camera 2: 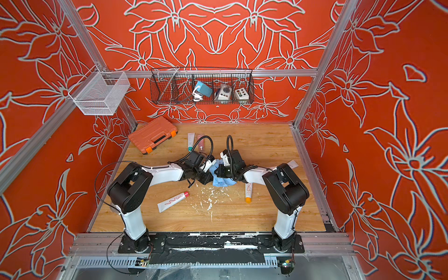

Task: Wipe the surface of the toothpaste tube
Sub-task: Move the toothpaste to the center of the board.

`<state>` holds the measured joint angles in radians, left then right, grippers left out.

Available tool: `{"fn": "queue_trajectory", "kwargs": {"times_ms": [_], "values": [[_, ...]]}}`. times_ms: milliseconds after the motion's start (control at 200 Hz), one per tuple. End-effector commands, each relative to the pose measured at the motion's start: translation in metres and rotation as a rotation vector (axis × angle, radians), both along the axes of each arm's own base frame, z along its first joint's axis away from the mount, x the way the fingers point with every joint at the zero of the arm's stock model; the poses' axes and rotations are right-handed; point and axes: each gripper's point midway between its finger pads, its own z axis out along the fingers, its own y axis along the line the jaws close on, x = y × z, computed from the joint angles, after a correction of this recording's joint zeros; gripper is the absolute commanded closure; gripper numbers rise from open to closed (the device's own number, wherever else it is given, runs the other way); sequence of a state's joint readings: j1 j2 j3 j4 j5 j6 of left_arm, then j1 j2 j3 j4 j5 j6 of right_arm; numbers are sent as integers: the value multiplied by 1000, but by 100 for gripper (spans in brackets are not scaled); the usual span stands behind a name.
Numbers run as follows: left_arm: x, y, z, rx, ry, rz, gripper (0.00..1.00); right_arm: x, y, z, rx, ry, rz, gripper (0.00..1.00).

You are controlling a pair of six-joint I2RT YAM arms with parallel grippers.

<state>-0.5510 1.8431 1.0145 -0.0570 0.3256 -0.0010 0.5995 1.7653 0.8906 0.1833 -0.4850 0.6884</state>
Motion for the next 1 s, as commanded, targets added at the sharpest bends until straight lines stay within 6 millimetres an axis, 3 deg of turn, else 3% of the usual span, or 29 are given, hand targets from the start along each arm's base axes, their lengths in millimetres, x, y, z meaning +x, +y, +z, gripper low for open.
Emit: {"fn": "queue_trajectory", "kwargs": {"times_ms": [0,345,681,821,996], "values": [[14,-4,22,-52,-72,60,91,-17,-12,2,-53,63,-27,100],[45,19,25,-6,-86,338,91,-16,-33,79,-83,-83,-64,100],[81,26,26,33,-37,582,90,-33,-68,164,-81,-284,-118,100],[98,26,27,53,-32,650,90,-45,-81,186,-72,-338,-136,100],[117,28,28,88,-40,725,91,-57,-97,197,-79,-363,-163,100]]}}
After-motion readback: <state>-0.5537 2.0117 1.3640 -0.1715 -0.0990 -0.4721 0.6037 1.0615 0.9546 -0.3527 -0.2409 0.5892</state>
